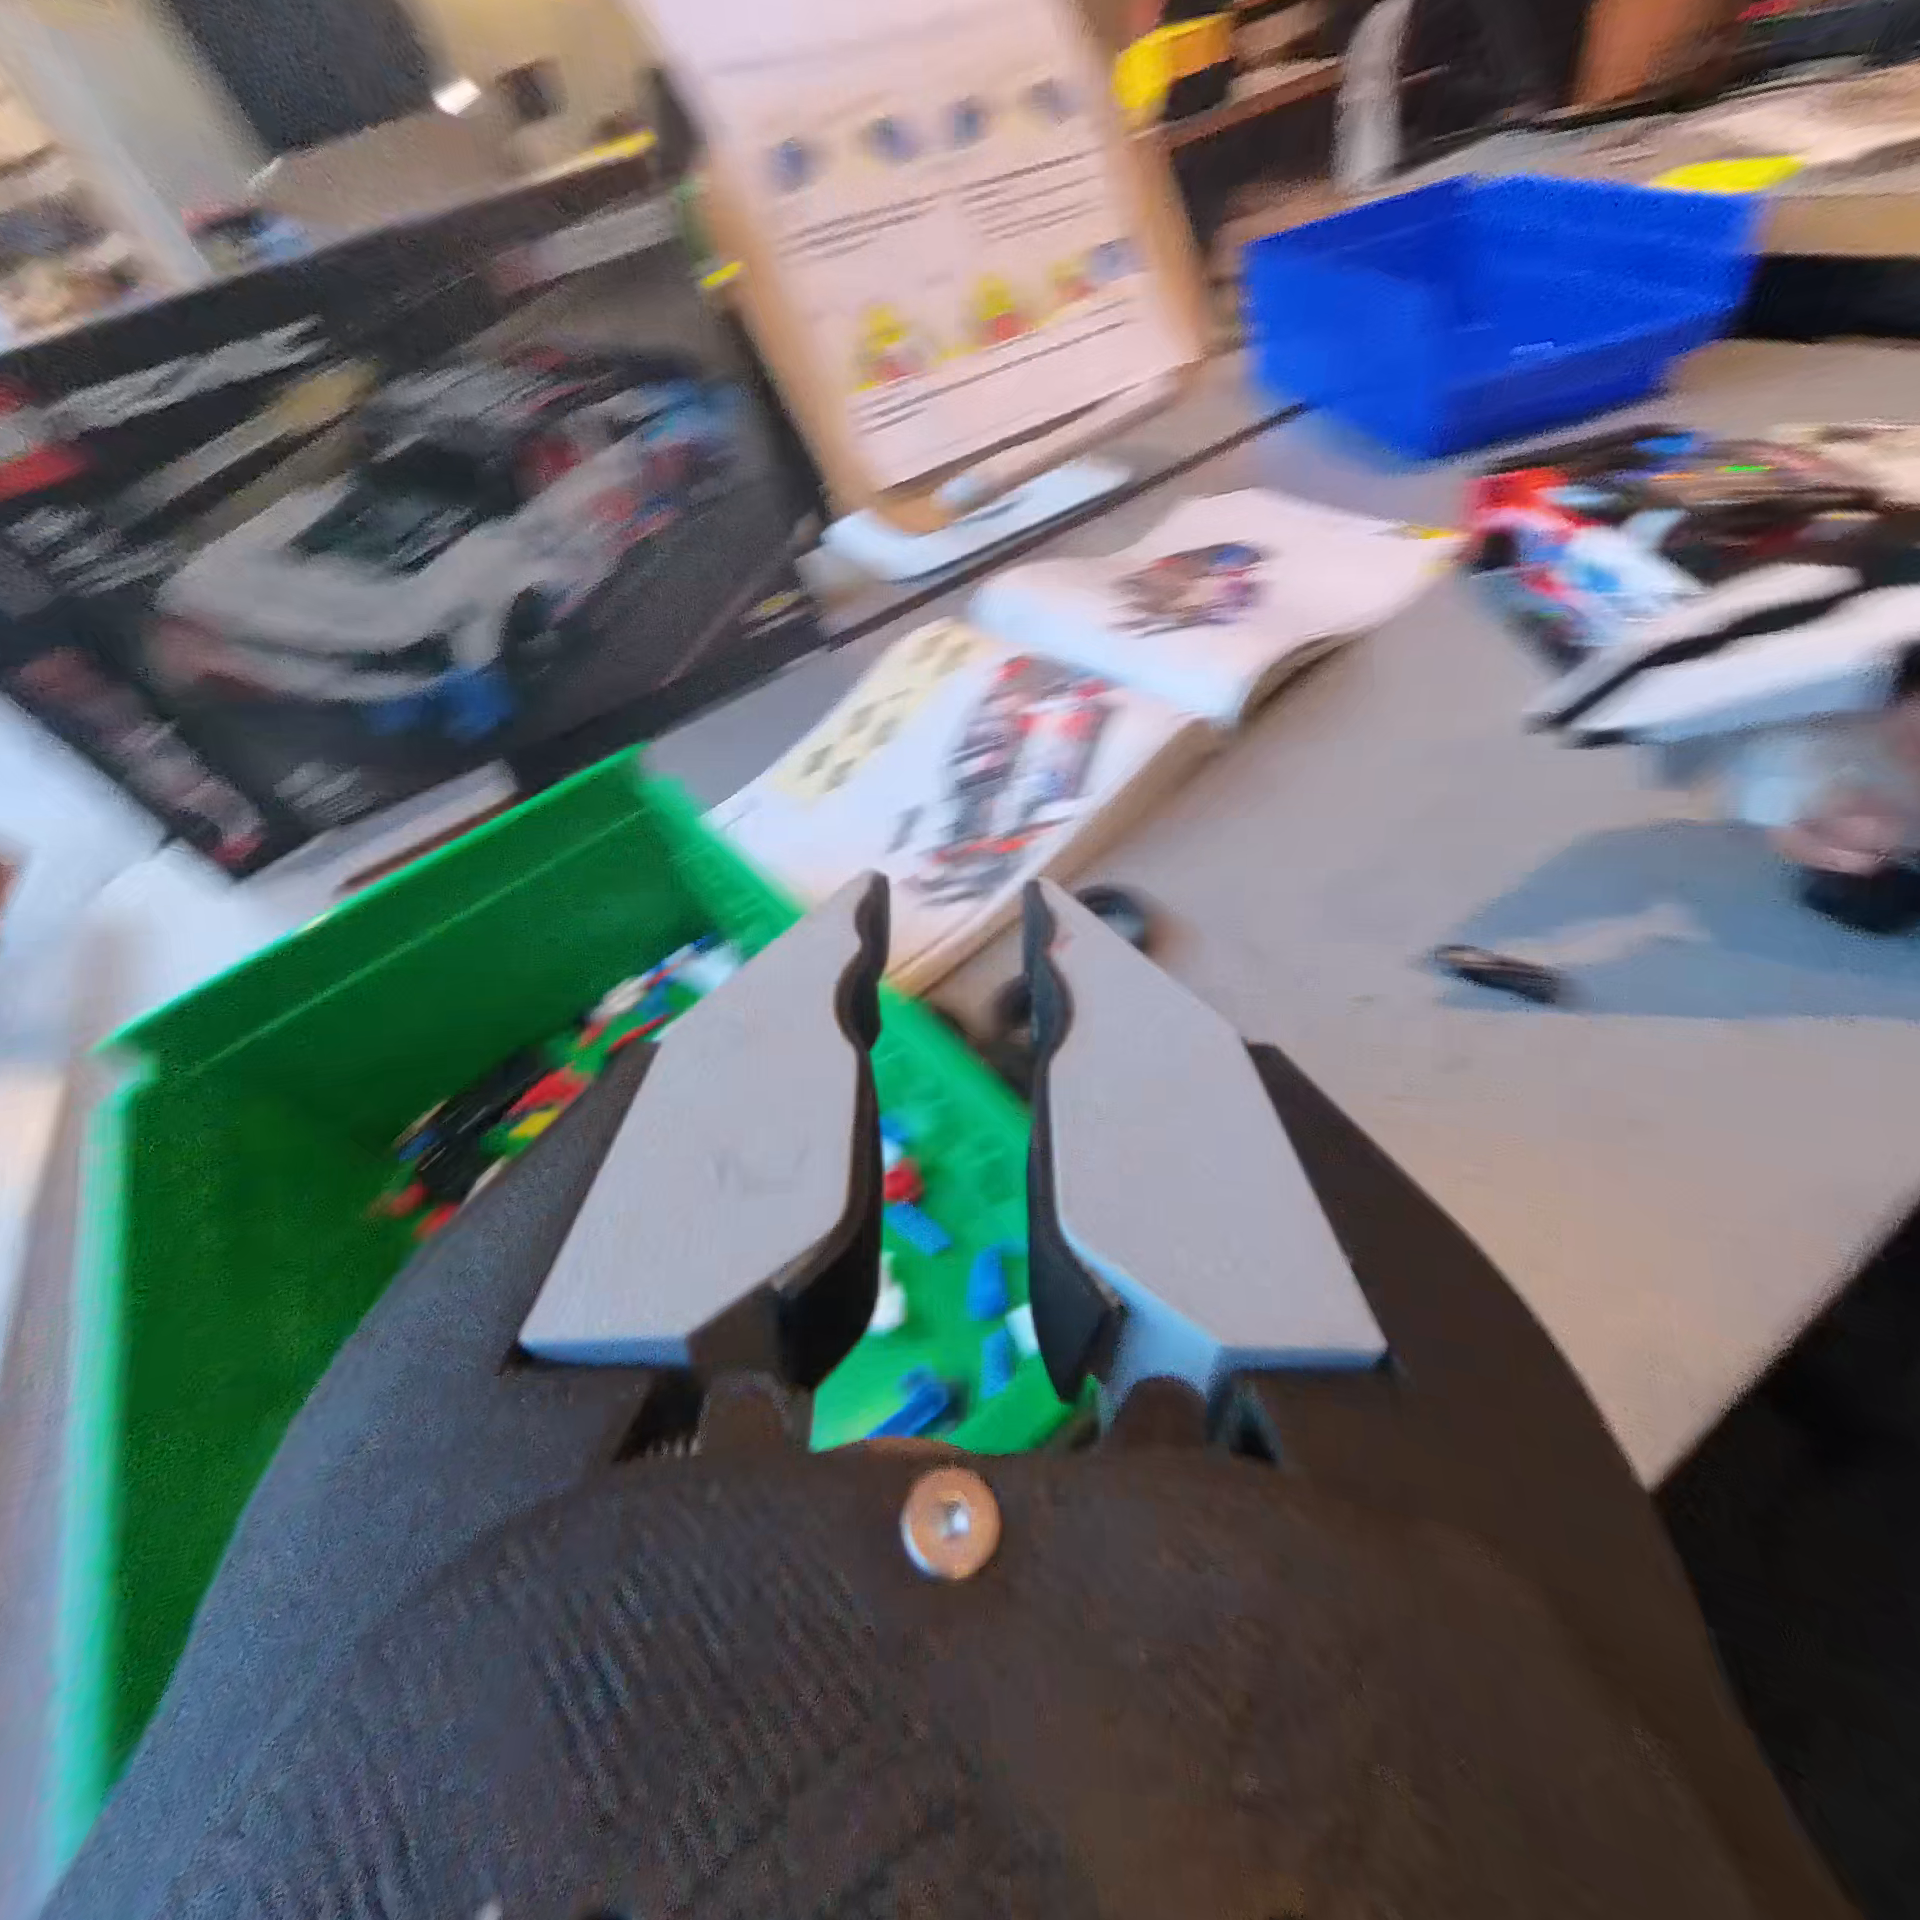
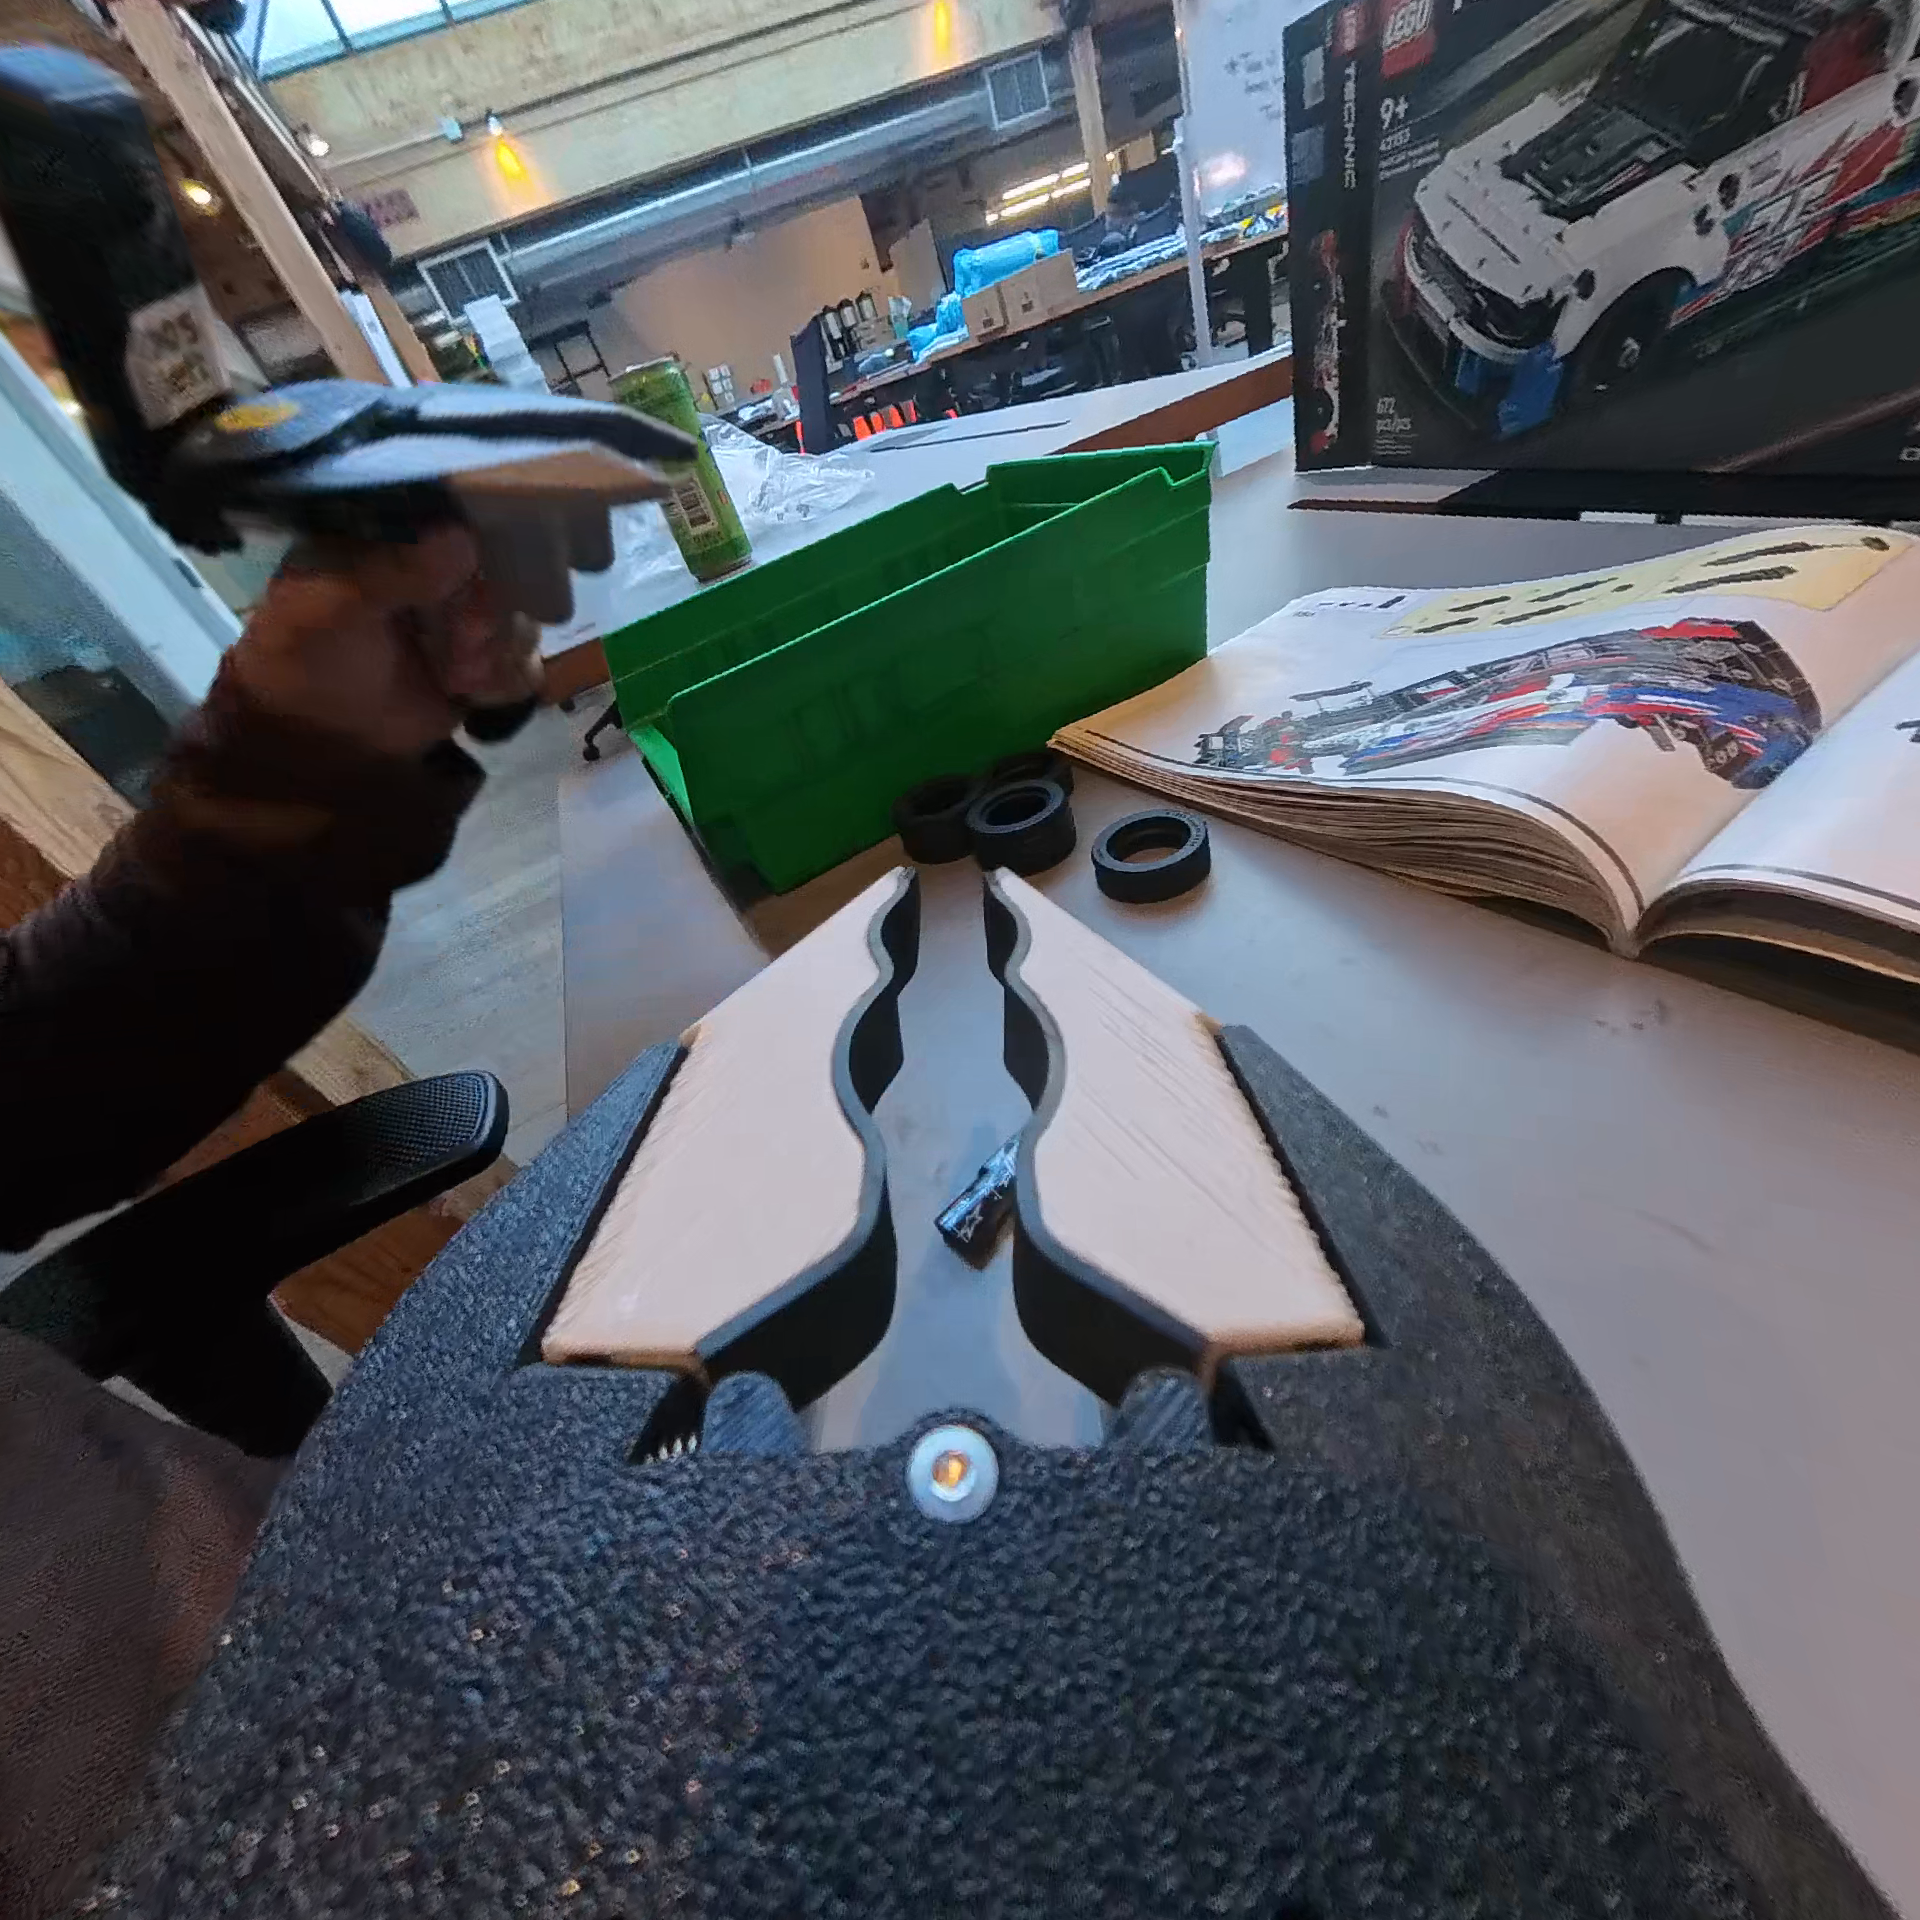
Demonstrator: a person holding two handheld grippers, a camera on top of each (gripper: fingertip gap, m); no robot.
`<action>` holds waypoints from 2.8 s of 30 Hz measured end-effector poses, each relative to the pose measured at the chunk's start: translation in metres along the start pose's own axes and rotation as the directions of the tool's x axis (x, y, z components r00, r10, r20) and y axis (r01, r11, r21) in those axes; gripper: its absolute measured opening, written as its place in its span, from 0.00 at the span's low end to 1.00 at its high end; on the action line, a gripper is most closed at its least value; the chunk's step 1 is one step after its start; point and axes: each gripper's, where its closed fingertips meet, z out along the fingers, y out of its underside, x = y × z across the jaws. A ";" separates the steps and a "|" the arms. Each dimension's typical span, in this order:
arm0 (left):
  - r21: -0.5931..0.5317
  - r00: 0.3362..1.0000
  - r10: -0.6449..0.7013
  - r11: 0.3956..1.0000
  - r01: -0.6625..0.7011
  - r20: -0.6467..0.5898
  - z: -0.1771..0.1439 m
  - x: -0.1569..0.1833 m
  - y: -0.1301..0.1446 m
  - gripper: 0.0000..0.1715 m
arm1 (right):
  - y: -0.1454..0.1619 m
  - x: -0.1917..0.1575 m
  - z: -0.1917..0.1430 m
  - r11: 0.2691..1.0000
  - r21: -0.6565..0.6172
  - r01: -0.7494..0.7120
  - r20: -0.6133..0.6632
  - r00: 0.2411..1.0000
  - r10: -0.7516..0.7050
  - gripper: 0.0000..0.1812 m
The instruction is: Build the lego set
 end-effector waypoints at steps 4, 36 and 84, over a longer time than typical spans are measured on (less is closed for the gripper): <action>-0.101 0.968 -0.191 0.973 0.209 0.166 -0.016 -0.089 0.036 0.23 | 0.006 -0.001 0.006 0.997 -0.048 0.054 -0.031 0.998 -0.055 0.08; -0.789 0.982 -0.006 0.596 -0.147 -0.188 0.155 -0.173 0.165 0.12 | 0.008 0.000 0.008 0.996 -0.065 0.053 -0.028 0.998 -0.055 0.08; -0.523 0.737 0.031 0.684 -0.508 -0.675 0.151 0.154 0.099 0.07 | -0.024 -0.003 -0.024 0.955 0.092 0.280 -0.195 0.946 -0.259 0.00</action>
